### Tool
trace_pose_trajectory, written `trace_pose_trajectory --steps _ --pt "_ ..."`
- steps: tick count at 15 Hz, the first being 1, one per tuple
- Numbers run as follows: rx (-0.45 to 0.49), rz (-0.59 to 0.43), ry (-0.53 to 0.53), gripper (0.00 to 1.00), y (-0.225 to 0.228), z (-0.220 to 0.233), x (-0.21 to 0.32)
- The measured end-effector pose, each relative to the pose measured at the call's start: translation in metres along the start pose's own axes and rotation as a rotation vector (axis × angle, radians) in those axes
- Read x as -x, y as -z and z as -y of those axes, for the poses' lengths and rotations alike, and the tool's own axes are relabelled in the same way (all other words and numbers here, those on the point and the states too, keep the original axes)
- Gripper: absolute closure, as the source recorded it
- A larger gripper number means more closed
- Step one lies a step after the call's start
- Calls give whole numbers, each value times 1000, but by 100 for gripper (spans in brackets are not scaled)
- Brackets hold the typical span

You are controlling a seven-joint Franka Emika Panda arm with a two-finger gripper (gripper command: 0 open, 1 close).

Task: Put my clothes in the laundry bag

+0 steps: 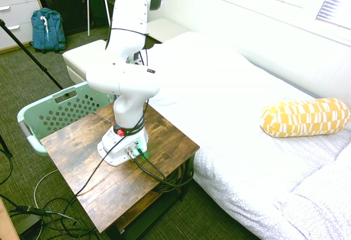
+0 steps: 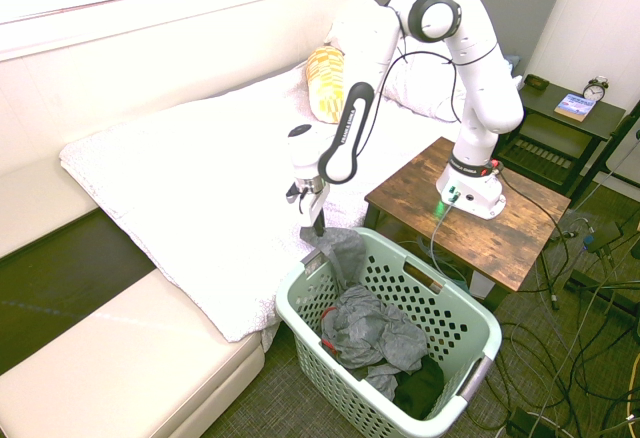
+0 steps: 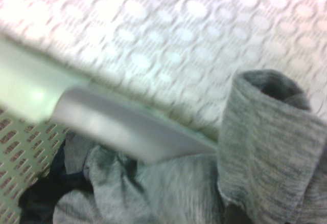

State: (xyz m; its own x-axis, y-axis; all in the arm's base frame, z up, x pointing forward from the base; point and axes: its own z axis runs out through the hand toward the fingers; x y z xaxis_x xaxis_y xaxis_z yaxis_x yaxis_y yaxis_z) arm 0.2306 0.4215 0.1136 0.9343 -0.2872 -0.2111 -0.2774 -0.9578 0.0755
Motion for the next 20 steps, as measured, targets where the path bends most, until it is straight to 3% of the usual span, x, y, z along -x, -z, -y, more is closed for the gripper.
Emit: trace_pose_trajectory --steps 2,4,5,14,20 --pt "11 -41 48 100 3 -26 60" --pt "36 -64 69 100 -4 -50 85" --pt "49 -68 78 0 -8 -55 87" --pt "82 -79 81 0 -29 -52 78" --pt "8 -122 38 0 12 -36 51"
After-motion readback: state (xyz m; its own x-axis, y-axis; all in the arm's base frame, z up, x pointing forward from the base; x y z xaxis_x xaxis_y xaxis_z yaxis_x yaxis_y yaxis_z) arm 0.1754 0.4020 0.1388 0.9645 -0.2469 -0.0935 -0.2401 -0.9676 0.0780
